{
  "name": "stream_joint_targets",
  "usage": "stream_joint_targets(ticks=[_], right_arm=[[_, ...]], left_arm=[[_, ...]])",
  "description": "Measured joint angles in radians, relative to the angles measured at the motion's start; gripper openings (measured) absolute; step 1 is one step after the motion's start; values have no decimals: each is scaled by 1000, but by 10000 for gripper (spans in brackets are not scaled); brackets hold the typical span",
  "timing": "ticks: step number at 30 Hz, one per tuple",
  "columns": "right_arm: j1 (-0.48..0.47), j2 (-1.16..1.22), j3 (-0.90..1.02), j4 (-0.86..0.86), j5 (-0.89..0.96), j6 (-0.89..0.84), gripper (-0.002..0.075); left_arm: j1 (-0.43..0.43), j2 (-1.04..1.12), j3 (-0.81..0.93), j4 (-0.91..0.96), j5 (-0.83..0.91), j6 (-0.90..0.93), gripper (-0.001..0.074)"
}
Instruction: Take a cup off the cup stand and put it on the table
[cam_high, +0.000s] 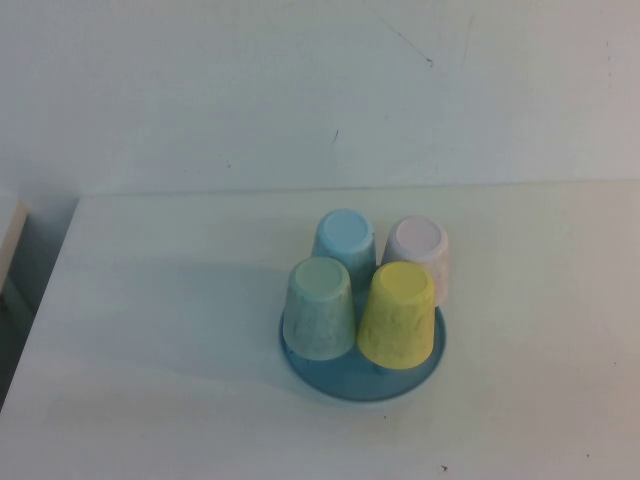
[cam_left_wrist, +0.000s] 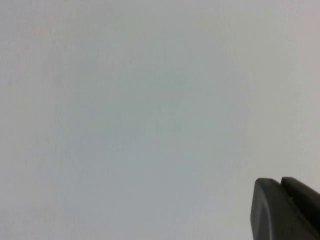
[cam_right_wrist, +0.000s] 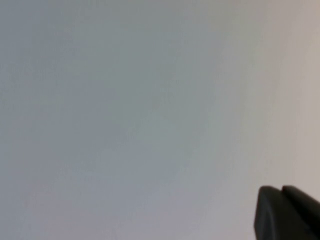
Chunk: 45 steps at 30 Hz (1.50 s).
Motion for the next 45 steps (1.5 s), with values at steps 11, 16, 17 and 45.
stream_joint_targets(ticks=[11, 16, 17, 45], right_arm=[[0, 0, 0, 0, -215, 24, -3], [0, 0, 0, -16, -222, 108, -3], [0, 0, 0, -18, -227, 114, -3], [0, 34, -281, 136, 625, 97, -3]], left_arm=[[0, 0, 0, -22, -155, 0, -3], [0, 0, 0, -24, -171, 0, -3], [0, 0, 0, -24, -171, 0, -3], [0, 216, -418, -4, 866, -30, -2]])
